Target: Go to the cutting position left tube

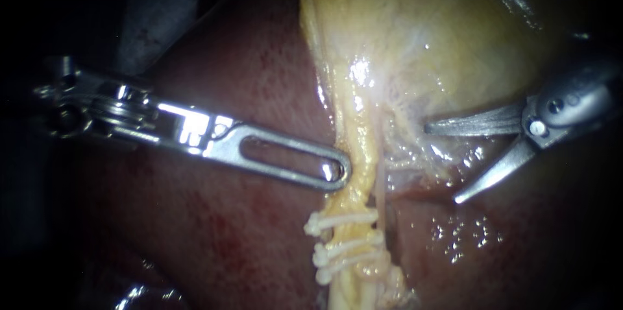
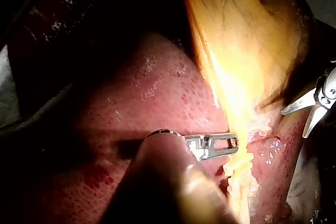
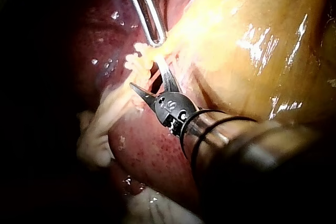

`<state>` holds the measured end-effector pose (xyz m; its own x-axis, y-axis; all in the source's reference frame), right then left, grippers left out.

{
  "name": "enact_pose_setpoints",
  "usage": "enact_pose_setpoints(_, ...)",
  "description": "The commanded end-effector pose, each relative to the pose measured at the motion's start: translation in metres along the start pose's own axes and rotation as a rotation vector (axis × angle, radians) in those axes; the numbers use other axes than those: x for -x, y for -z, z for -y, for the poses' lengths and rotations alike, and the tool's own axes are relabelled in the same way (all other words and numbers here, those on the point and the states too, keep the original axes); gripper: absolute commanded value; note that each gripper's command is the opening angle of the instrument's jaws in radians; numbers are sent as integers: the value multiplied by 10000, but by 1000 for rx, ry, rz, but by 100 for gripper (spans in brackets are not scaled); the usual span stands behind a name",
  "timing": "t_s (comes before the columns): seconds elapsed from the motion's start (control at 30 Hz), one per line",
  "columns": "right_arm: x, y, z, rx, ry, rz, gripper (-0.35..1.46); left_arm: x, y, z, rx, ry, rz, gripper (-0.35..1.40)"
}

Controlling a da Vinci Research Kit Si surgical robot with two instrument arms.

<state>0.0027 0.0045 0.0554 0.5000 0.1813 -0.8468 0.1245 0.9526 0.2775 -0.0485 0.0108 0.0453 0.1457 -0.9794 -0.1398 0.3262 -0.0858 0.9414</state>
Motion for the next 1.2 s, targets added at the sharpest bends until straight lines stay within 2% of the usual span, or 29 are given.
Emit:
enact_pose_setpoints(0.03, 0, 0, 0, 0, -3, 1, 145, 0, 0, 0, 0, 0, 0, -35)
enact_pose_setpoints(0.33, 1, -1, 2, -1, -14, 3, 145, 2, 9, 7, -5, 3, -7, -35)
enact_pose_setpoints(0.53, 4, -3, 4, 1, -29, 2, 145, 5, 27, 15, -14, 7, -16, -35)
enact_pose_setpoints(0.77, 6, -7, 6, 3, -56, 0, 143, 13, 52, 34, -22, 18, -23, -35)
enact_pose_setpoints(0.9, 6, -9, 7, -1, -73, -3, 143, 19, 60, 44, -25, 25, -4, -35)
enact_pose_setpoints(1.1, 6, -13, 7, -2, -97, -5, 143, 21, 62, 44, -21, 27, 15, -35)
enact_pose_setpoints(1.2, 7, -15, 8, -5, -154, -13, 141, 21, 62, 44, -20, 27, 15, -35)
